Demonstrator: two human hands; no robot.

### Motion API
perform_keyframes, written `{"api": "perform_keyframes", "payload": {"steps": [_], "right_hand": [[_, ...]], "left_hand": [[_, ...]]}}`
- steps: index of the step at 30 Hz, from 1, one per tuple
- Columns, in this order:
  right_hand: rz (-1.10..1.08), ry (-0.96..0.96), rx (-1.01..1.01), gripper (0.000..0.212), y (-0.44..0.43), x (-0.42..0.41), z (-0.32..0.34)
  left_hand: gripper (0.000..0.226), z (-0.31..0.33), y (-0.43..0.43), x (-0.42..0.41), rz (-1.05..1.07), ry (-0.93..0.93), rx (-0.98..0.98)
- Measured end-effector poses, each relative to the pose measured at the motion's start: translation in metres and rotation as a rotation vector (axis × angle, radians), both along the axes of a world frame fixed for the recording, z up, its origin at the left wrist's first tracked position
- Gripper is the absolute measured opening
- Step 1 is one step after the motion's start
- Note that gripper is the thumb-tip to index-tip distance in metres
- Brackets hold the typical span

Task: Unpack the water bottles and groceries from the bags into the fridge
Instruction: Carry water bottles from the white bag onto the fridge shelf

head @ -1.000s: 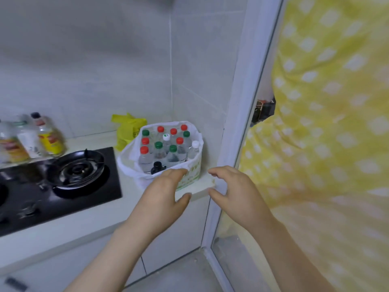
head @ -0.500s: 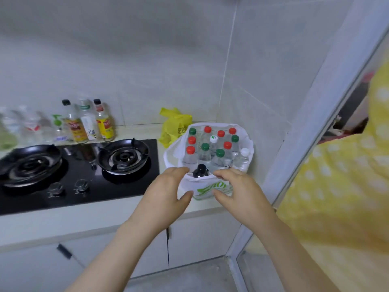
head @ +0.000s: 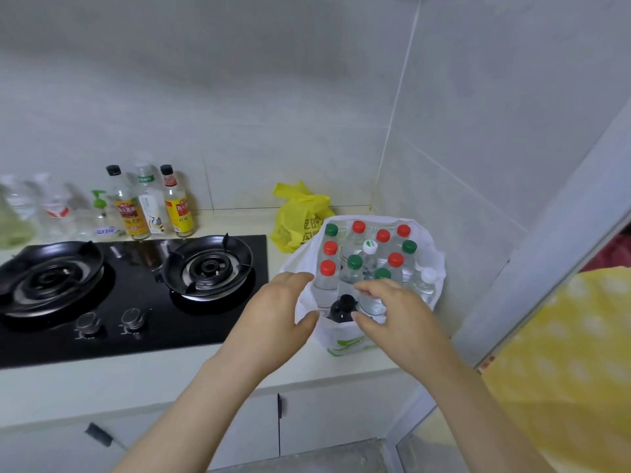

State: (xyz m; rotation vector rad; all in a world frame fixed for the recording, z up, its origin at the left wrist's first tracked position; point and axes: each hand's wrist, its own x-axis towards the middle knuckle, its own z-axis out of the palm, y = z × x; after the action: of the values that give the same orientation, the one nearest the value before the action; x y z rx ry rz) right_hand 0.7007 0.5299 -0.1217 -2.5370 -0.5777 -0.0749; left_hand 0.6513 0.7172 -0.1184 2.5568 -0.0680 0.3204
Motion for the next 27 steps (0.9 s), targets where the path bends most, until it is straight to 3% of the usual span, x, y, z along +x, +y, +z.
{"api": "perform_keyframes", "payload": {"steps": [9,14,27], "right_hand": [[0.088,0.015,0.0,0.043,-0.033,0.089,-0.004],[0.147,0.028,-0.013,0.042,-0.046,0.133,-0.006],[0.157,0.08,-0.029,0.044,-0.052,0.187,-0.028]], "left_hand": [[0.048,-0.006,-0.041,0.072,0.07,0.001,-0.002],[0.057,-0.013,-0.059,0.103,0.134,0.032,-0.02],[0.051,-0.034,-0.063,0.158,0.19,0.098,0.032]]}}
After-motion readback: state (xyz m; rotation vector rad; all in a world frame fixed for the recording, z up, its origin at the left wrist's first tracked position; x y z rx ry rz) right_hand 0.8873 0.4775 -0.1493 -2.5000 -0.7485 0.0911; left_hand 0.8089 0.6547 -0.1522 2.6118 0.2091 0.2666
